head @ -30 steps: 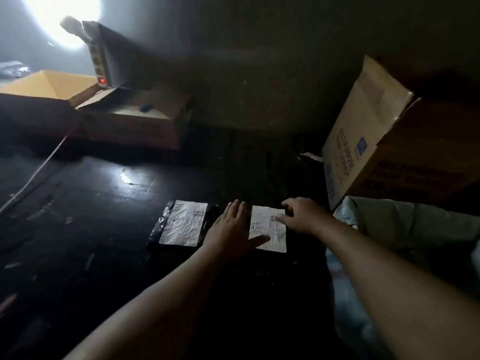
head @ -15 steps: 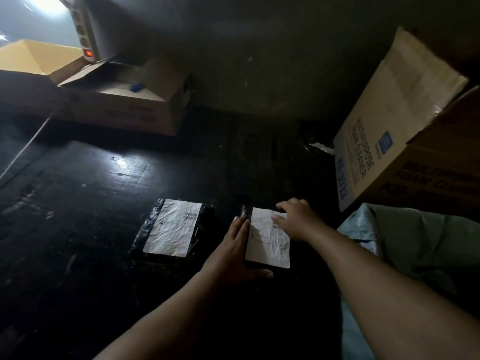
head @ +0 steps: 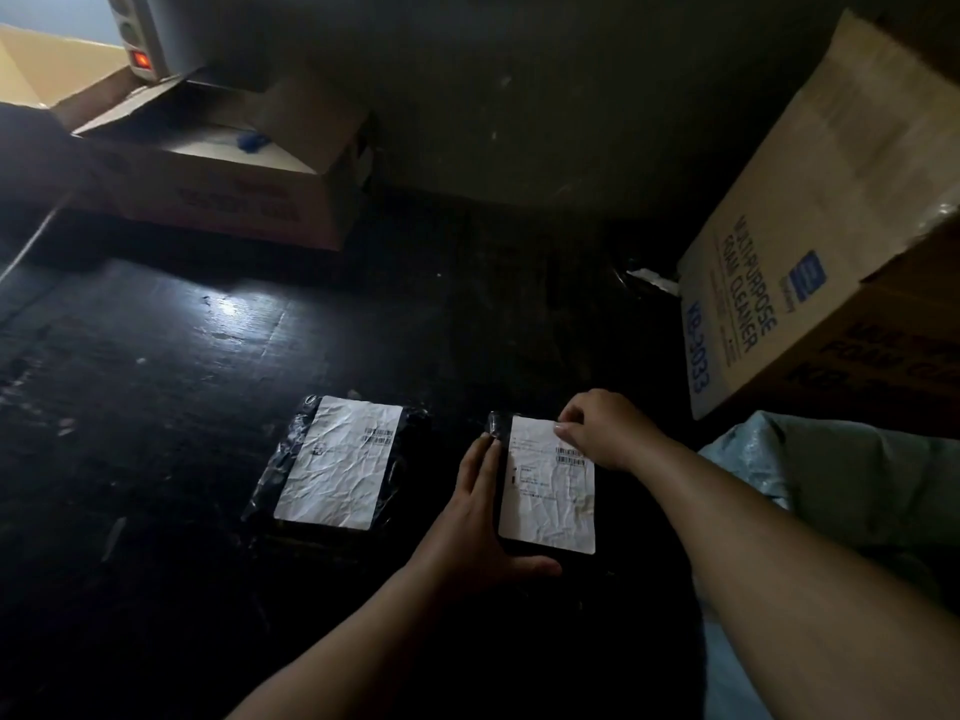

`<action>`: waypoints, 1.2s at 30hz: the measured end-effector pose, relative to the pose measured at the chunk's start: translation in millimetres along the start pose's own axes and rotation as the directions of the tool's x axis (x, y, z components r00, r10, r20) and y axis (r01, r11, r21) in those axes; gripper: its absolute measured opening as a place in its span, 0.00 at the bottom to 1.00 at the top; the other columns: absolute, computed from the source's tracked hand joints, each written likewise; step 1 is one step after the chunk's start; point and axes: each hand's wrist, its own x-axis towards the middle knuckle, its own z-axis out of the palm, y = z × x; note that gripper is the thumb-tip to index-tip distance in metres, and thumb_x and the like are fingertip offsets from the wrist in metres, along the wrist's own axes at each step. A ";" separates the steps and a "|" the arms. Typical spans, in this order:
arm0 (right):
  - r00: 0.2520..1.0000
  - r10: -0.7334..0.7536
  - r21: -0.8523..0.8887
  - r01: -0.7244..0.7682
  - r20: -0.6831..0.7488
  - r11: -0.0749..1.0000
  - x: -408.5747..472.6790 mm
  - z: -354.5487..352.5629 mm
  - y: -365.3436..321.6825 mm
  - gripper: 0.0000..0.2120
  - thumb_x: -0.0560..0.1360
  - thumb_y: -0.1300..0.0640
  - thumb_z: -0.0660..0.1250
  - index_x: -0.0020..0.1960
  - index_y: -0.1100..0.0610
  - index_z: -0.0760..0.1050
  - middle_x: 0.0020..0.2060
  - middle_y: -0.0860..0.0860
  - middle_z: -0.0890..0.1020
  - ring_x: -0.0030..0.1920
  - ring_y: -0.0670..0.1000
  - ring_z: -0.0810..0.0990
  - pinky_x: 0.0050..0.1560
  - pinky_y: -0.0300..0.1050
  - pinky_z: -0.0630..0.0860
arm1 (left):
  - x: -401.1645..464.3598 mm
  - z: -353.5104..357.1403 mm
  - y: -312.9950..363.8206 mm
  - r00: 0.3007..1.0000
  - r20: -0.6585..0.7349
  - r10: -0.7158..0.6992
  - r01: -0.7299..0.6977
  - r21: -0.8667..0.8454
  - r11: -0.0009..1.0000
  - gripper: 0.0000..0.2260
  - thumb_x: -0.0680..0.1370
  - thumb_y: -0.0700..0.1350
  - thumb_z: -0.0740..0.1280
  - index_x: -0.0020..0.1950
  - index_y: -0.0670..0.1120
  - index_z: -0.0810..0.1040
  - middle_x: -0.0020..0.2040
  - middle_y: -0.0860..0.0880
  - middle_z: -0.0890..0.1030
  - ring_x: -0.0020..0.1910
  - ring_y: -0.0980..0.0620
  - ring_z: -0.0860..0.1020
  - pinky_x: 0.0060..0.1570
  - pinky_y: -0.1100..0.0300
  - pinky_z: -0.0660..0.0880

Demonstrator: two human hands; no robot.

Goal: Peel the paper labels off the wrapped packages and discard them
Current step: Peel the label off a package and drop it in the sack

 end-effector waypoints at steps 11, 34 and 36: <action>0.999 0.050 0.082 -0.050 0.000 0.995 -3.0 0.5 -4.7 0.03 0.76 0.52 0.67 0.46 0.51 0.78 0.44 0.49 0.81 0.43 0.48 0.79 0.44 0.45 0.78 | 1.7 0.0 3.2 0.994 0.050 -0.098 0.101 -0.059 0.993 0.69 0.57 0.72 0.76 0.78 0.51 0.30 0.80 0.53 0.34 0.77 0.57 0.36 0.76 0.57 0.49; 0.995 -0.026 0.021 0.028 -0.093 0.999 5.9 20.6 -25.4 0.07 0.77 0.49 0.66 0.50 0.49 0.81 0.50 0.47 0.79 0.49 0.48 0.78 0.52 0.49 0.77 | 1.2 0.2 -0.9 0.995 0.064 -0.081 0.086 -0.078 0.993 0.65 0.60 0.69 0.77 0.78 0.54 0.32 0.77 0.57 0.29 0.76 0.59 0.36 0.70 0.64 0.49; 0.986 -0.077 0.001 0.078 -0.146 0.997 3.2 23.1 -27.2 0.05 0.77 0.51 0.65 0.47 0.49 0.80 0.46 0.45 0.78 0.45 0.47 0.78 0.46 0.46 0.77 | 1.0 0.5 -1.7 0.998 0.041 -0.047 0.050 -0.083 0.995 0.66 0.60 0.69 0.77 0.79 0.52 0.34 0.75 0.60 0.27 0.75 0.63 0.34 0.68 0.72 0.46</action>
